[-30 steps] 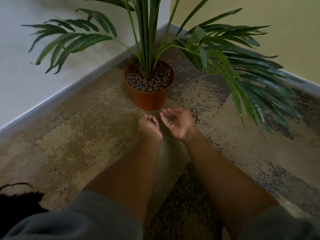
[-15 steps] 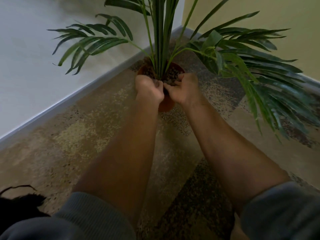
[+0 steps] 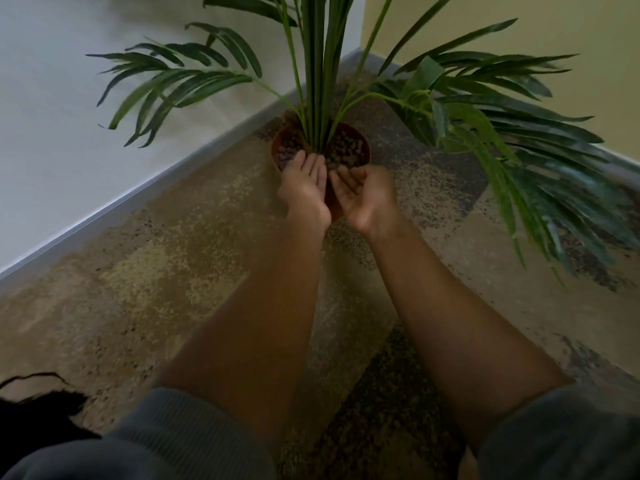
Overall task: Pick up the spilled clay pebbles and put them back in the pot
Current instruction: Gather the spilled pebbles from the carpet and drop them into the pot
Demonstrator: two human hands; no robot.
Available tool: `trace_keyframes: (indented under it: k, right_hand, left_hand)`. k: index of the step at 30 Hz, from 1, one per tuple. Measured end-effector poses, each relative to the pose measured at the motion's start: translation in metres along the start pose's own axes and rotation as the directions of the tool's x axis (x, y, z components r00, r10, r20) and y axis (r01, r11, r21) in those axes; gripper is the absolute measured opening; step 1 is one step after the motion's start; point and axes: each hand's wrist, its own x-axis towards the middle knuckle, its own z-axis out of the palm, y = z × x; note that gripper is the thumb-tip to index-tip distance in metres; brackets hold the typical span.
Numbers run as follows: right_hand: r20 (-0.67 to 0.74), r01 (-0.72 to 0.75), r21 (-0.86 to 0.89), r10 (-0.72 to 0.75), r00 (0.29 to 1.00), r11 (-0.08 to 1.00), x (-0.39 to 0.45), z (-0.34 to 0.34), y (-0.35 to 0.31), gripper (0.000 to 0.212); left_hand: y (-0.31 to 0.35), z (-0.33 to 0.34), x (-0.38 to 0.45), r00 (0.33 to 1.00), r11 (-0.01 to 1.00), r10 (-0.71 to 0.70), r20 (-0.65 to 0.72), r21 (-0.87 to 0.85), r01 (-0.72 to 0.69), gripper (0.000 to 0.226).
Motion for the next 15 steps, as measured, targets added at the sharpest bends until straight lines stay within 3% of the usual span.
trace_keyframes:
  k: [3,6,9,15]
  right_hand:
    - [-0.082,-0.001,-0.042,-0.003,0.997,0.999,0.006,-0.019,0.009,0.024]
    - [-0.19,-0.033,-0.216,-0.009,0.982,0.976,0.014,-0.039,0.018,0.022]
    - [-0.31,-0.079,-0.405,-0.055,0.949,0.911,0.021,-0.061,0.025,0.02]
    - [-0.371,-0.094,-0.644,-0.203,0.906,0.759,0.028,-0.09,0.022,0.012]
  left_hand:
    - [-0.019,-0.012,-0.006,0.997,0.986,0.042,-0.071,0.163,-0.03,0.031]
    - [-0.041,-0.024,-0.008,0.99,0.951,0.037,-0.134,0.311,0.007,0.019]
    - [-0.063,-0.037,-0.003,0.992,0.899,0.015,-0.126,0.436,0.042,0.022]
    - [-0.091,-0.046,0.018,0.983,0.572,-0.172,-0.057,0.807,0.147,0.02]
